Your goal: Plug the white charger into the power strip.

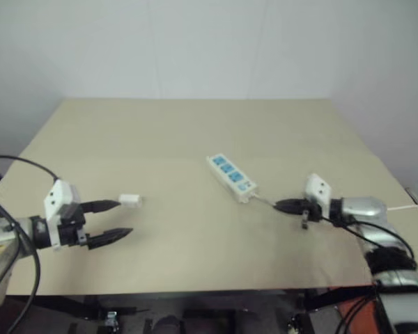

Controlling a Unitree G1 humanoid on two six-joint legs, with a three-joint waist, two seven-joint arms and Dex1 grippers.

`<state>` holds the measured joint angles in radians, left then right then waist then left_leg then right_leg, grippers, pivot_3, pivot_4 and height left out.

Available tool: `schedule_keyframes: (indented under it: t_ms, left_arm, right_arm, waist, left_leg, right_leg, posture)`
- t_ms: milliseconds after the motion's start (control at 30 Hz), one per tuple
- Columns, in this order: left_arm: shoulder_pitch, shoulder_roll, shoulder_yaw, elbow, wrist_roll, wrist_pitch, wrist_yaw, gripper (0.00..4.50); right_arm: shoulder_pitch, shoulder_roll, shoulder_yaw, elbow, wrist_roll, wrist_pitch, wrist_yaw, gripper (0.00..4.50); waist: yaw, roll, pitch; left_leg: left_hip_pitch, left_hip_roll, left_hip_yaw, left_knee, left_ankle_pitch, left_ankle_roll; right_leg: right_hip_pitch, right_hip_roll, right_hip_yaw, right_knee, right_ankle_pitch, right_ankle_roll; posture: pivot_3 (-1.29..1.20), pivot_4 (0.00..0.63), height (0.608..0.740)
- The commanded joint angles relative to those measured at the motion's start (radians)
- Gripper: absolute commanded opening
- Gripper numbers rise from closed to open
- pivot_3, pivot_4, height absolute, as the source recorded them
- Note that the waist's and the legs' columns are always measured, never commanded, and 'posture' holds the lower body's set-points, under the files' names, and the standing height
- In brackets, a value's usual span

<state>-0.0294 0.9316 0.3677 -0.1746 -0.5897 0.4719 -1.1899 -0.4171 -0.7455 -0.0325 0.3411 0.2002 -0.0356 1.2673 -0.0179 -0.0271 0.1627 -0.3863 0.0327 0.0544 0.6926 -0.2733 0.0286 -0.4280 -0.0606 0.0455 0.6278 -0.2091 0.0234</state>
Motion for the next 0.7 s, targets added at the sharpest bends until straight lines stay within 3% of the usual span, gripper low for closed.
schedule_keyframes:
  t_ms: [33, 233, 433, 467, 700]
  left_arm:
    - [-0.032, 0.003, -0.009, 0.019, 0.001, -0.034, -0.019, 4.50]
    - [-0.105, -0.003, -0.068, 0.071, 0.016, -0.052, -0.041, 4.50]
    - [-0.129, 0.012, -0.074, 0.101, 0.019, -0.061, -0.064, 4.50]
    - [-0.130, 0.013, -0.073, 0.103, 0.021, -0.063, -0.065, 4.50]
    - [-0.122, 0.008, -0.073, 0.097, 0.020, -0.057, -0.072, 4.50]
  right_arm:
    - [0.088, -0.047, -0.048, -0.163, 0.027, 0.029, -0.030, 0.01]
    - [0.161, -0.028, -0.039, -0.196, 0.008, 0.061, -0.131, 2.10]
    - [0.234, 0.033, -0.064, -0.327, 0.056, 0.171, -0.258, 4.25]
    - [0.249, 0.056, -0.066, -0.366, 0.073, 0.193, -0.284, 4.46]
    - [0.274, 0.218, -0.049, -0.467, 0.055, 0.248, -0.499, 4.46]
  waist:
    - [0.000, 0.000, 0.000]
    - [-0.003, 0.000, 0.000]
    - [0.002, 0.000, 0.000]
    - [0.003, -0.001, 0.000]
    - [0.003, -0.001, 0.000]
  left_leg:
    - [0.001, 0.000, 0.001, 0.000, 0.000, 0.000]
    - [0.006, -0.001, 0.007, 0.001, 0.000, -0.001]
    - [0.001, -0.001, 0.006, 0.000, 0.000, -0.001]
    - [0.001, -0.001, 0.006, 0.000, 0.000, -0.001]
    - [0.002, 0.000, 0.006, 0.001, 0.000, -0.001]
  right_leg:
    - [0.000, 0.000, 0.000, 0.000, 0.000, 0.000]
    - [0.004, 0.002, 0.001, 0.001, -0.001, 0.000]
    - [0.000, 0.003, 0.001, 0.000, -0.001, -0.001]
    - [-0.001, 0.002, 0.001, 0.001, -0.001, -0.001]
    - [0.001, 0.002, 0.001, 0.001, -0.001, 0.000]
  posture:
    - [0.00, 0.150, 0.740]
    - [0.00, 0.150, 0.740]
    - [0.00, 0.150, 0.740]
    - [0.00, 0.150, 0.740]
    - [0.00, 0.150, 0.740]
